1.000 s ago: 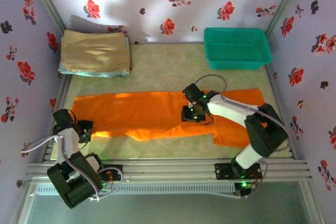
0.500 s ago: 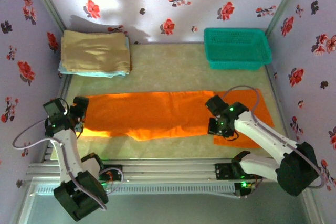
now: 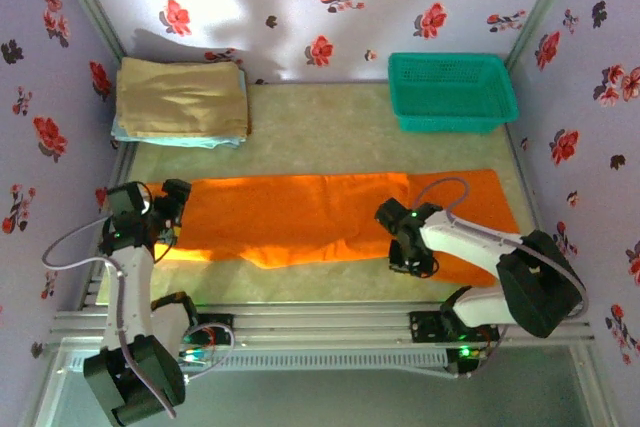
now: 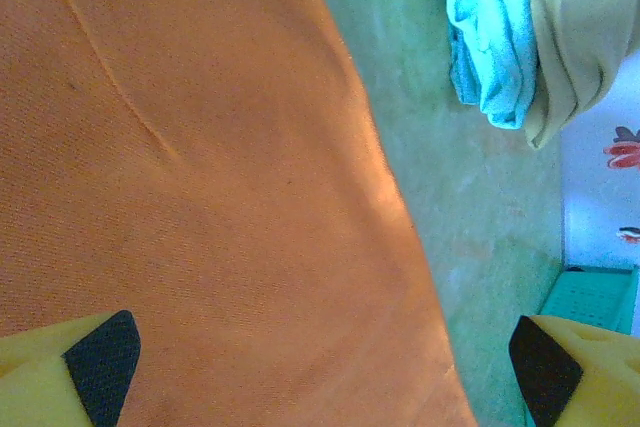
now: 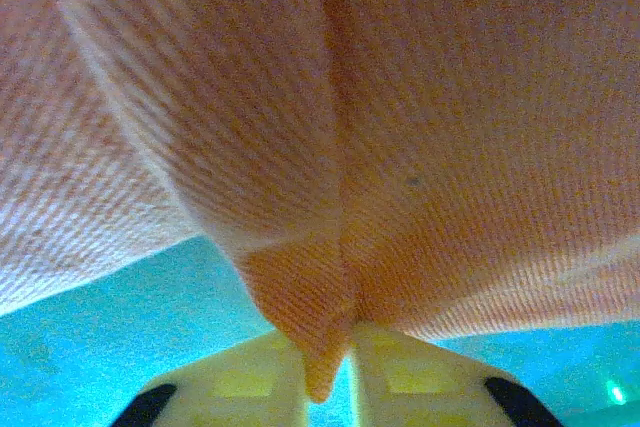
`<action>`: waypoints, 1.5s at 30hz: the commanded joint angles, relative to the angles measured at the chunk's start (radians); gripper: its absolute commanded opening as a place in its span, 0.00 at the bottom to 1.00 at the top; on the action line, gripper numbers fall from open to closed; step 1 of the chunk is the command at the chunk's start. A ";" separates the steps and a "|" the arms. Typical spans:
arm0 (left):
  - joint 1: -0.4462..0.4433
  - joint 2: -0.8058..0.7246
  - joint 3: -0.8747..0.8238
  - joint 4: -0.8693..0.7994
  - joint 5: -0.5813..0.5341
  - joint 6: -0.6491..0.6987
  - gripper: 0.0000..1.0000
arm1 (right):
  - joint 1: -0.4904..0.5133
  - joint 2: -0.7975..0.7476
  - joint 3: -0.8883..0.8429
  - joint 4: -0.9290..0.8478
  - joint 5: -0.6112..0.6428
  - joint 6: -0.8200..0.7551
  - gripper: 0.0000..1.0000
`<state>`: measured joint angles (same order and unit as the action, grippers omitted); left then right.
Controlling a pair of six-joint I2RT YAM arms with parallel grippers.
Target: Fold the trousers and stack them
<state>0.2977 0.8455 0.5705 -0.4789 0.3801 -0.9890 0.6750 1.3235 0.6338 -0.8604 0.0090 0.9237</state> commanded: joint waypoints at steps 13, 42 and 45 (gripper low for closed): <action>-0.040 -0.011 -0.019 0.078 0.041 -0.043 0.96 | -0.214 -0.085 0.423 -0.327 0.463 -0.203 0.00; -0.158 0.026 0.049 0.033 0.089 0.058 0.97 | -0.808 0.658 1.091 -0.276 0.585 -0.504 0.34; -0.200 -0.004 0.059 -0.046 0.079 0.095 0.97 | -0.781 0.586 1.032 -0.257 0.494 -0.480 0.45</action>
<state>0.1299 0.8684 0.5938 -0.4290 0.4492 -0.9634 -0.1238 1.9823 1.6802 -1.0794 0.5529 0.4149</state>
